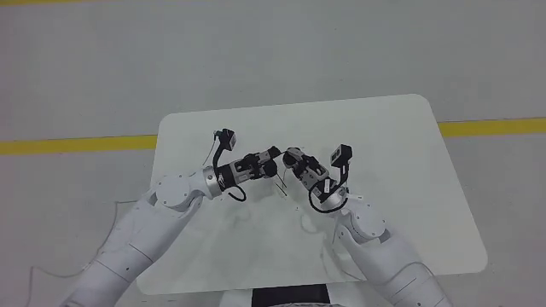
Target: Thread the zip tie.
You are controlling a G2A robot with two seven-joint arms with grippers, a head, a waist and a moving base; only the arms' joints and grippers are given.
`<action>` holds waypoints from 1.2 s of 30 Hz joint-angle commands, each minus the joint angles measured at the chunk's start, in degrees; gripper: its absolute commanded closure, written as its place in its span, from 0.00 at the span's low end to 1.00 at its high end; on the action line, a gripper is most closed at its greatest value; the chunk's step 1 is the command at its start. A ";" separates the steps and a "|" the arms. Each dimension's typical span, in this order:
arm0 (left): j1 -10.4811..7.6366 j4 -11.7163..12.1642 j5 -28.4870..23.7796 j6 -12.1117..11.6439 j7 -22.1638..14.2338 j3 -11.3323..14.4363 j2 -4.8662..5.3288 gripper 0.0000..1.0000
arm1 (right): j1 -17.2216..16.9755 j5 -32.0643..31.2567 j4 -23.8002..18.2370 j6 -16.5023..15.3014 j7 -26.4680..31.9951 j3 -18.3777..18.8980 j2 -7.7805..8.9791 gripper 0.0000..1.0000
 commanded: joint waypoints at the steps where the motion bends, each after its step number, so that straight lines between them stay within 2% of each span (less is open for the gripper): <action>1: 0.01 0.02 0.15 0.09 -0.02 -0.07 -0.03 0.59 | -0.04 -0.64 0.03 0.22 0.09 0.09 0.02 1.00; 7: 0.13 0.15 0.65 0.27 0.13 -0.13 -0.19 0.67 | -0.25 -2.77 -0.10 0.83 -0.16 0.23 0.02 1.00; 12: 0.15 0.24 0.90 0.49 0.11 -0.23 -0.32 0.67 | -0.36 -4.79 -0.13 0.98 -0.39 0.26 0.02 1.00; 17: 0.21 0.36 1.15 0.60 0.26 -0.44 -0.41 0.72 | -0.54 -5.52 -0.09 0.93 -0.51 0.58 0.00 1.00; 25: 0.31 0.42 0.97 0.58 0.19 -0.61 -0.63 0.68 | -1.26 0.89 -0.50 -0.30 0.44 1.89 -0.26 1.00; 36: 0.09 0.66 0.19 0.37 -0.76 -0.64 -1.00 0.70 | -1.20 3.21 -0.42 -0.12 1.03 1.49 -0.71 1.00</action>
